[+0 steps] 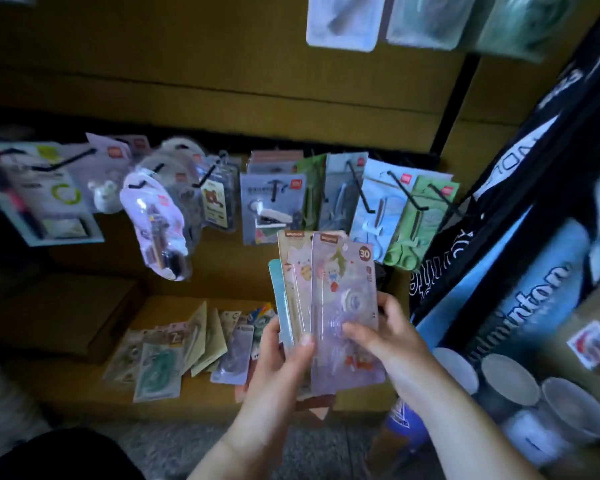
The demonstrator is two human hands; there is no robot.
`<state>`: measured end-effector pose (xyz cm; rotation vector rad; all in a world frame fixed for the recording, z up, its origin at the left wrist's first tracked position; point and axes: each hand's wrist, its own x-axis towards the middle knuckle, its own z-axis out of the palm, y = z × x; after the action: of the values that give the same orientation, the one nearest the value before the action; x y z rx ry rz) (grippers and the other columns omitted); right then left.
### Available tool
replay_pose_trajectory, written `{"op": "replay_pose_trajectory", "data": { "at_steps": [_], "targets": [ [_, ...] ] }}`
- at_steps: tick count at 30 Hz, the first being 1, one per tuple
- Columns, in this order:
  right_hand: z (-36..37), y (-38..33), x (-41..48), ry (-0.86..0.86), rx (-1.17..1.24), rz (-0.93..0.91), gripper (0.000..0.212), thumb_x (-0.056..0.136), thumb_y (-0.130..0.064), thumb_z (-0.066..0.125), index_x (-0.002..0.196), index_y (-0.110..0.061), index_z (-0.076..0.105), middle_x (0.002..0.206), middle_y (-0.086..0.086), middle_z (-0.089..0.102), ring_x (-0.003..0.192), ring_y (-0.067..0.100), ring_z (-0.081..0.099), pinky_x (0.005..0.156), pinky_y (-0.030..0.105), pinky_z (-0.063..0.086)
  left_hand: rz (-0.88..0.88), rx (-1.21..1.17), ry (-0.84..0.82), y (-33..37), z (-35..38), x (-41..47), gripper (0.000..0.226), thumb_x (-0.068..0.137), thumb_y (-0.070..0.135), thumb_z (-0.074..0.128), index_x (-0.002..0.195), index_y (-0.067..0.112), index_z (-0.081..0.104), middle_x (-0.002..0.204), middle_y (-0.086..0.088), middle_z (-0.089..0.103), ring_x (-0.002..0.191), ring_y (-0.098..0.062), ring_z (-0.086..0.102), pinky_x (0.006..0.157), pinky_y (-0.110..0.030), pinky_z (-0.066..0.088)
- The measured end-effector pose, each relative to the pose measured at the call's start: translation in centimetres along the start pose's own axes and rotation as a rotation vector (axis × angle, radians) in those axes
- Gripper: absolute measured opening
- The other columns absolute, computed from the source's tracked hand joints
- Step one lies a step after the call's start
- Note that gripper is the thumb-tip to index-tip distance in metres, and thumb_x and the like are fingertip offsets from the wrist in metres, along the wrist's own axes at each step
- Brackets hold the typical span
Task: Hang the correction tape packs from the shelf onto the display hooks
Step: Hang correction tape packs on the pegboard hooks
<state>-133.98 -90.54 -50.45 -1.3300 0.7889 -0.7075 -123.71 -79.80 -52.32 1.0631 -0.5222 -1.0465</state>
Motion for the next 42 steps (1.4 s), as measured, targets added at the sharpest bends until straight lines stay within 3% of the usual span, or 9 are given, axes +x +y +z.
{"op": "replay_pose_trajectory", "data": {
  "at_steps": [5,12,19,23,28,30,32,37,42],
  "targets": [
    [0.4,-5.9,-2.0,0.097,0.013,-0.172,0.041,0.075,0.001,0.067,0.100,-0.025,0.048,0.099,0.002,0.065,0.083,0.014,0.064,0.063,0.023,0.052,0.155,0.002,-0.044,4.5,3.2,-1.0,0.051,0.056,0.030,0.066,0.105,0.032,0.052,0.091,0.009,0.075,0.084,-0.013,0.072,0.067,-0.031,0.058],
    [0.9,-13.2,-3.7,0.099,0.141,-0.316,0.014,0.085,-0.007,0.056,0.093,-0.019,0.057,0.091,0.004,0.068,0.084,0.021,0.064,0.078,0.037,0.052,0.296,-0.072,-0.079,10.5,6.1,-1.5,0.046,0.059,0.020,0.068,0.102,0.028,0.054,0.088,-0.001,0.075,0.077,-0.013,0.072,0.054,-0.020,0.055],
    [2.5,-18.7,-3.4,0.065,0.171,-0.388,0.006,0.086,-0.011,0.055,0.083,-0.015,0.059,0.072,-0.001,0.071,0.067,0.015,0.067,0.068,0.033,0.052,0.367,-0.088,-0.021,15.4,6.0,-1.6,0.030,0.076,0.009,0.062,0.103,0.021,0.058,0.081,0.001,0.075,0.085,-0.023,0.067,0.071,-0.042,0.056],
    [4.2,-22.2,-2.2,0.090,0.129,-0.454,0.007,0.089,-0.013,0.053,0.083,-0.016,0.056,0.085,0.004,0.065,0.081,0.022,0.061,0.083,0.039,0.048,0.445,-0.076,0.046,17.6,4.4,-1.1,0.056,0.051,0.014,0.075,0.105,0.018,0.060,0.079,-0.001,0.076,0.073,-0.019,0.070,0.061,-0.029,0.056],
    [7.1,-25.6,-0.2,0.057,0.061,-0.536,0.009,0.090,-0.014,0.053,0.084,-0.021,0.057,0.084,-0.003,0.064,0.079,0.012,0.061,0.071,0.027,0.049,0.450,-0.078,0.113,19.3,1.4,-1.4,0.106,0.020,0.040,0.088,0.116,0.011,0.054,0.098,-0.017,0.067,0.066,-0.025,0.057,0.092,-0.066,0.036],
    [8.6,-26.6,0.7,0.041,0.040,-0.571,0.010,0.089,-0.016,0.054,0.082,-0.023,0.056,0.083,-0.004,0.064,0.076,0.011,0.060,0.066,0.024,0.047,0.420,-0.096,0.149,19.6,0.0,-1.2,0.075,0.054,0.022,0.084,0.120,0.012,0.052,0.105,-0.018,0.064,0.069,-0.025,0.057,0.087,-0.062,0.045],
    [10.2,-27.5,1.8,0.042,0.014,-0.594,0.012,0.088,-0.017,0.055,0.078,-0.023,0.056,0.080,-0.004,0.062,0.073,0.012,0.058,0.065,0.025,0.046,0.399,-0.073,0.188,19.8,-1.4,-0.6,0.058,0.068,0.015,0.076,0.120,0.016,0.051,0.107,-0.017,0.064,0.062,-0.024,0.056,0.051,-0.042,0.055],
    [13.5,-28.6,4.2,0.052,-0.037,-0.585,0.011,0.087,-0.021,0.058,0.077,-0.025,0.053,0.079,-0.006,0.061,0.074,0.014,0.057,0.064,0.026,0.046,0.459,-0.112,0.156,21.3,-3.8,0.8,0.081,0.044,0.010,0.084,0.119,0.016,0.054,0.095,-0.006,0.074,0.074,-0.014,0.071,0.049,-0.017,0.053],
    [14.7,-28.0,5.7,0.101,-0.087,-0.607,0.008,0.088,-0.024,0.056,0.080,-0.026,0.055,0.085,-0.006,0.062,0.078,0.012,0.058,0.065,0.024,0.046,0.453,-0.097,0.130,21.7,-5.1,1.9,0.113,0.013,0.036,0.083,0.120,0.017,0.053,0.101,-0.003,0.068,0.066,-0.012,0.071,0.044,-0.017,0.052]
  ]
}}
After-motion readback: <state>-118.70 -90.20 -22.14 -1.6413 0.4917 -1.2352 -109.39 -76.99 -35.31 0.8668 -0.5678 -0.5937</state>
